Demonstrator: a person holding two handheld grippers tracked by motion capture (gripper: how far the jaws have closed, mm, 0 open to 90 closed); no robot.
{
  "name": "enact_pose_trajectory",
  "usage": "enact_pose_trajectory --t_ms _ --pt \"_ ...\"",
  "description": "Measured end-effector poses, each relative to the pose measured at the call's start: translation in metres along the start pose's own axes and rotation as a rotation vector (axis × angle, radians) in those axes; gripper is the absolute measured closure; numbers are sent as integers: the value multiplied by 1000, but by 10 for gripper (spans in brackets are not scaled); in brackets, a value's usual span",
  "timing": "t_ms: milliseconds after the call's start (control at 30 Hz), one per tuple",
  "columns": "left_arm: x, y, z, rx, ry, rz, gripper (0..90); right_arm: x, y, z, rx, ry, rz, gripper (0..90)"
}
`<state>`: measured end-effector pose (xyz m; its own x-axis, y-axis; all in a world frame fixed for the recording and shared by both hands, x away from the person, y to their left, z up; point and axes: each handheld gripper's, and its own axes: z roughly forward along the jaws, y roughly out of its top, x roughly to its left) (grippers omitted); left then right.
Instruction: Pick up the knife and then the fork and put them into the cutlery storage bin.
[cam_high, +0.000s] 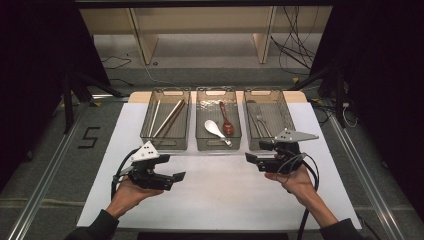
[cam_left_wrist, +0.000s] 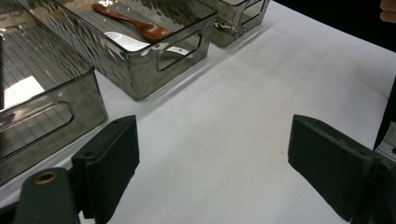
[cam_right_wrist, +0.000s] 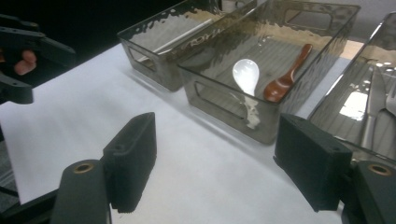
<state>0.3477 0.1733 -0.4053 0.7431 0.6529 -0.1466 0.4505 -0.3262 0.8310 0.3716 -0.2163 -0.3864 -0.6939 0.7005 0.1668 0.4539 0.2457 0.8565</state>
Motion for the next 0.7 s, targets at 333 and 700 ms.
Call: enact_pose_trajectory --t_ms 333,700 --pt "-1 1 -2 -20 -17 -13 160 16 -18 -9 -5 18 -2 258" --pt "-3 2 -3 -33 -34 -18 160 18 -29 -16 9 1 17 211"
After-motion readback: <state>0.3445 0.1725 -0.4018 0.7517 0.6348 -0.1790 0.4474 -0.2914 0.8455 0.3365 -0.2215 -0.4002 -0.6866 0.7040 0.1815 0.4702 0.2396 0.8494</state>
